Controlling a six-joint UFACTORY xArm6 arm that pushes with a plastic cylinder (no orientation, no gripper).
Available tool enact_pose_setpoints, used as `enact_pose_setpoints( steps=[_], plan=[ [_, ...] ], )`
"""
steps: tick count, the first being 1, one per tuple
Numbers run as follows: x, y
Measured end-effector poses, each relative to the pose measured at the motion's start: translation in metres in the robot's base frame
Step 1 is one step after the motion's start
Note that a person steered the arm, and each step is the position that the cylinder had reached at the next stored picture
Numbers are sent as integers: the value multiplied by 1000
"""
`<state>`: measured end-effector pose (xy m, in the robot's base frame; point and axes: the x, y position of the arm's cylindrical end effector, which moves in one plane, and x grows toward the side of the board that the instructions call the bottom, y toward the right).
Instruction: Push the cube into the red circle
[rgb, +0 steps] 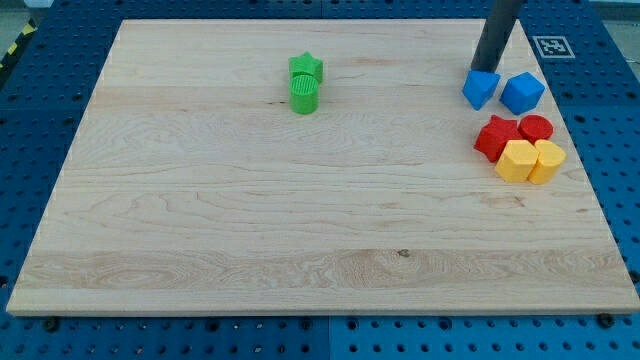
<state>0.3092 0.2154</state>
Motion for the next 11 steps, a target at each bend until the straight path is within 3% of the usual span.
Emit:
enact_pose_setpoints(
  steps=[2, 5, 7, 8, 9, 11],
  plan=[
    [44, 0],
    [-11, 29],
    [58, 48],
    [45, 48],
    [0, 45],
    [9, 16]
  ],
)
